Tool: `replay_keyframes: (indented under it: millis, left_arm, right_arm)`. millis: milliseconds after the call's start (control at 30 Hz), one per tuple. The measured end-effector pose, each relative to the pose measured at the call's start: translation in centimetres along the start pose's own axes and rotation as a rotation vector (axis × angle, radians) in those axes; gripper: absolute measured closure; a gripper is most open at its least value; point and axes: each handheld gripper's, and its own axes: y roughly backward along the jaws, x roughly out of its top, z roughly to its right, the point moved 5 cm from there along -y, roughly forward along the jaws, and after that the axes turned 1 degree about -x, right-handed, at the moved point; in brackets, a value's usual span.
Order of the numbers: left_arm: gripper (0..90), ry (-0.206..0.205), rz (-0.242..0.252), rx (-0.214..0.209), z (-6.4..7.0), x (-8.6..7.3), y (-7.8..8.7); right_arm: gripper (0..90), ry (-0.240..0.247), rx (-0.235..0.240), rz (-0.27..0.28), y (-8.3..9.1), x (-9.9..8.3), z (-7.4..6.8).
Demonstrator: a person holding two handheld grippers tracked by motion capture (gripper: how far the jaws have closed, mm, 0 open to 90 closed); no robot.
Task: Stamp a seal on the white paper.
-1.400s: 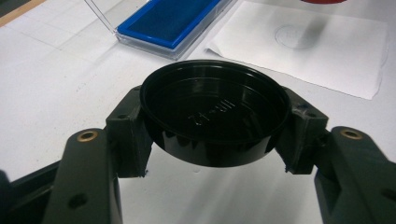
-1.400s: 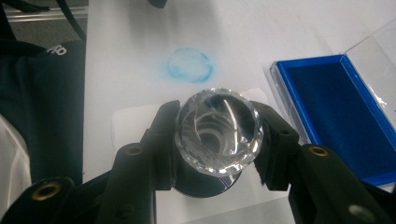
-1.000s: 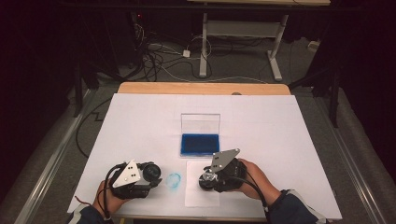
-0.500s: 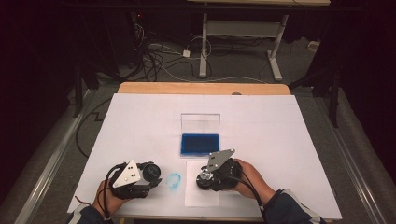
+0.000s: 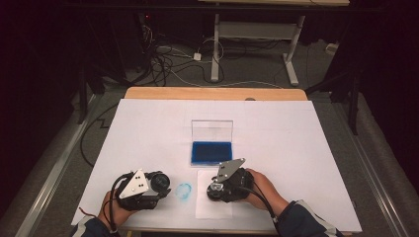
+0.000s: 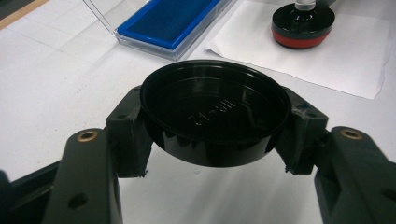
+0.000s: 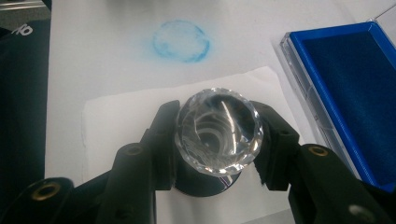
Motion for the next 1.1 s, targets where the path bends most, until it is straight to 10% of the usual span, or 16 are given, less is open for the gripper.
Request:
replay_keyframes:
  millis: [1100]
  left_arm:
    - [36.2, 0.0, -0.007, -0.006, 0.21, 0.01, -0.19]
  right_arm:
    - [56.4, -0.042, 0.03, -0.006, -0.43, -0.34, 0.08]
